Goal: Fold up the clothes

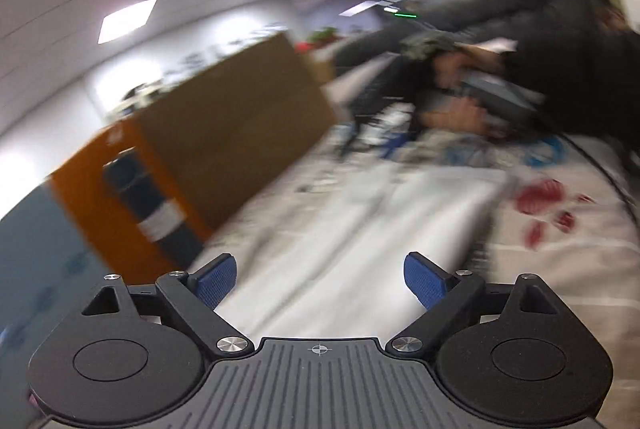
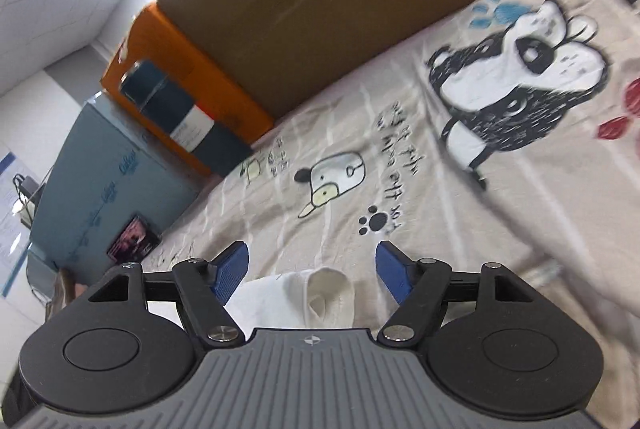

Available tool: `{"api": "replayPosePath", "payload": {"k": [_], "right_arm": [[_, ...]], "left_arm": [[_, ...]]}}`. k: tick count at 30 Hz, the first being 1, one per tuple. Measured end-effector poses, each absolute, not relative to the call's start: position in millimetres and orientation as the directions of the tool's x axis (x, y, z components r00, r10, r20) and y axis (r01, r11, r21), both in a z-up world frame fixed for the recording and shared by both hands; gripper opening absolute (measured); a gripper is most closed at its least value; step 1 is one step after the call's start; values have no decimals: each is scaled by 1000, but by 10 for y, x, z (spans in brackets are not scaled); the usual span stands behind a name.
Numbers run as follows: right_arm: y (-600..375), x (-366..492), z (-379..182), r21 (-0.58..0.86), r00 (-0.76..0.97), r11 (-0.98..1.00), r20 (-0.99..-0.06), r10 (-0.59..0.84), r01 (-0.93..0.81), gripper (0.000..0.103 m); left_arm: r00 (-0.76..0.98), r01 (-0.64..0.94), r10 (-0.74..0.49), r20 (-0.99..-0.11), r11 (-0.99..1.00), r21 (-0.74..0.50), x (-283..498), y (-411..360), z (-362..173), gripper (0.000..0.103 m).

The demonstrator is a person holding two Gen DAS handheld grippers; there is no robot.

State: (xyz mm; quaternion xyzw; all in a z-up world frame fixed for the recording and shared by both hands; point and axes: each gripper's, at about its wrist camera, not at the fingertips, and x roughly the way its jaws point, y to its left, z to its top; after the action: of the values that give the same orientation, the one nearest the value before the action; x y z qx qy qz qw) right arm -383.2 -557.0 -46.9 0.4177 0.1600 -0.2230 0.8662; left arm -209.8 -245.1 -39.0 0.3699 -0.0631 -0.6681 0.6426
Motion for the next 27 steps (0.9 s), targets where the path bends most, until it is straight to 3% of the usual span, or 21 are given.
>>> {"api": "replayPosePath", "payload": {"k": [6, 7, 13, 14, 15, 17, 20, 24, 27], "right_arm": [[-5580, -3713, -552, 660, 875, 592, -447, -185, 462, 63], [-5562, -3702, -552, 649, 872, 602, -455, -183, 465, 55], [-5437, -3738, -568, 603, 866, 649, -464, -187, 464, 31], [-5402, -3736, -568, 589, 863, 661, -468, -189, 464, 26], [-5367, -3733, -567, 575, 861, 673, -472, -191, 465, 24], [-5300, -3725, -553, 545, 859, 700, -470, -201, 462, 17], [-5267, -3768, -534, 539, 871, 713, -443, -214, 449, 12], [-5267, -3826, -456, 574, 891, 696, -390, -231, 432, 10], [-5196, -3812, -274, 604, 910, 687, -339, -237, 404, 9]], "left_arm": [[121, 708, -909, -399, -202, 676, -2486, -2826, -634, 93], [124, 707, -915, -385, -191, 681, -2539, -2912, -628, 93], [88, 722, -924, -371, -197, 663, -2827, -3199, -653, 91], [84, 734, -925, -371, -195, 651, -2807, -3191, -632, 81], [79, 745, -925, -371, -193, 639, -2786, -3183, -612, 54], [70, 767, -926, -371, -188, 613, -2745, -3167, -570, 19], [57, 799, -927, -370, -180, 574, -2682, -3142, -508, 10], [39, 838, -929, -368, -171, 519, -2600, -3110, -425, 8], [51, 876, -950, -307, -105, 470, -2466, -2952, -270, 7]]}}
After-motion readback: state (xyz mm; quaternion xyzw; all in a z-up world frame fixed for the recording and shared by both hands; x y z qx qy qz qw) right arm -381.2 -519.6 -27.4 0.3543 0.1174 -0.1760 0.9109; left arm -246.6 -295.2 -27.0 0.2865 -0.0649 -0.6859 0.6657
